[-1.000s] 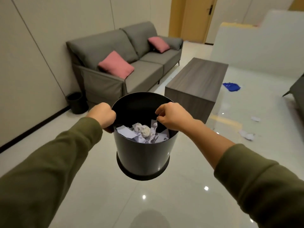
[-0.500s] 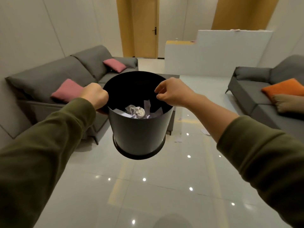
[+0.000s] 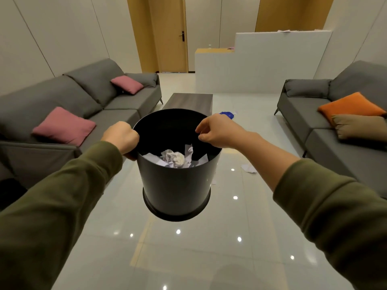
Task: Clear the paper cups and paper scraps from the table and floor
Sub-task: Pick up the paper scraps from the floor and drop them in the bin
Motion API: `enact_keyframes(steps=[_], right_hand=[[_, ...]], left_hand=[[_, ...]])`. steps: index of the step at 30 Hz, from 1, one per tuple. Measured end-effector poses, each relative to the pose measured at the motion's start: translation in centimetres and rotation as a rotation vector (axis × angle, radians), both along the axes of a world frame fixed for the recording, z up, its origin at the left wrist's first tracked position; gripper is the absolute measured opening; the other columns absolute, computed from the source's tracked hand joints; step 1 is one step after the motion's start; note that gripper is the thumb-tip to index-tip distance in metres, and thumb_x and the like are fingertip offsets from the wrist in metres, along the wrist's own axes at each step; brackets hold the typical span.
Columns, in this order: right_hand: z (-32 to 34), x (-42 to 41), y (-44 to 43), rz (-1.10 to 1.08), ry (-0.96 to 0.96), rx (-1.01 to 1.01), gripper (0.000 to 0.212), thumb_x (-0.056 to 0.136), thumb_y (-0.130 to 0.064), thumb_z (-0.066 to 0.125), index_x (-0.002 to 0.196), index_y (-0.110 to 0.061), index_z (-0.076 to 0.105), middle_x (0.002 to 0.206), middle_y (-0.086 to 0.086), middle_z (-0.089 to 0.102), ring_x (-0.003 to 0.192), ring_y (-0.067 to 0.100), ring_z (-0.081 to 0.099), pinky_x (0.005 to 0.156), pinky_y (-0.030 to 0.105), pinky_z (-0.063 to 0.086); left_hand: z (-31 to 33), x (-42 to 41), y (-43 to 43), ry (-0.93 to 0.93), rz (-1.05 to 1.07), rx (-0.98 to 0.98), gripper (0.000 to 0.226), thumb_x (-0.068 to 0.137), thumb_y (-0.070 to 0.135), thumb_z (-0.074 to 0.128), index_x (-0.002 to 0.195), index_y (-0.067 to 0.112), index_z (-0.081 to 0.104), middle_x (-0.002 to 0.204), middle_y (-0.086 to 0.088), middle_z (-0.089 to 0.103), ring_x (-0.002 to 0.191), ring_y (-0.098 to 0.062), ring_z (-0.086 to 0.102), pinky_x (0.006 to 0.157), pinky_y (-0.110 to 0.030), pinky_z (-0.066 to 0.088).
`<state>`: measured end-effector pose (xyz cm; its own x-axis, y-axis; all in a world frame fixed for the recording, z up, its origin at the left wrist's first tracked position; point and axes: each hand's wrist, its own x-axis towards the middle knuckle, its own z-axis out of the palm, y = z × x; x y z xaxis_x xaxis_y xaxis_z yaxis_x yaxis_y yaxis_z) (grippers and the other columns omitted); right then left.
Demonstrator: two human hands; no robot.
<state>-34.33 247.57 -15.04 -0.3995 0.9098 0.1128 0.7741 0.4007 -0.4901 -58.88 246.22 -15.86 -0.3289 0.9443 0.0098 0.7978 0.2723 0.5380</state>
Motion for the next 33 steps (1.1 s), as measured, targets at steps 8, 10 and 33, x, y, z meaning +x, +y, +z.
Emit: enact_keyframes(steps=[8,10,33], right_hand=[[0.7,13.2,8.4,0.015,0.025,0.078,0.033,0.088,-0.005,0.056,0.119,-0.012,0.063,0.118,0.005,0.066,0.104,0.019,0.062,0.088,0.024,0.046],[0.4,15.8,10.5,-0.002,0.055,0.099,0.035,0.086,-0.002,0.055,0.118,-0.012,0.064,0.117,0.004,0.066,0.106,0.019,0.062,0.093,0.026,0.047],[-21.8,30.7,43.7,-0.203,0.222,-0.472,0.013,0.085,-0.018,0.061,0.09,-0.028,0.067,0.087,-0.01,0.068,0.082,0.006,0.064,0.076,0.02,0.047]], left_hand=[[-0.2,12.4,7.9,-0.177,0.083,0.049,0.02,0.08,0.005,0.046,0.072,-0.003,0.062,0.064,-0.022,0.067,0.063,-0.035,0.067,0.065,-0.044,0.057],[-0.9,14.9,10.0,-0.173,0.086,0.041,0.019,0.081,0.007,0.046,0.079,-0.004,0.062,0.079,-0.026,0.066,0.076,-0.04,0.066,0.077,-0.049,0.055],[-24.7,22.0,35.2,-0.259,0.413,-0.452,0.014,0.085,0.004,0.048,0.09,-0.001,0.06,0.083,-0.024,0.064,0.074,-0.037,0.064,0.068,-0.041,0.056]])
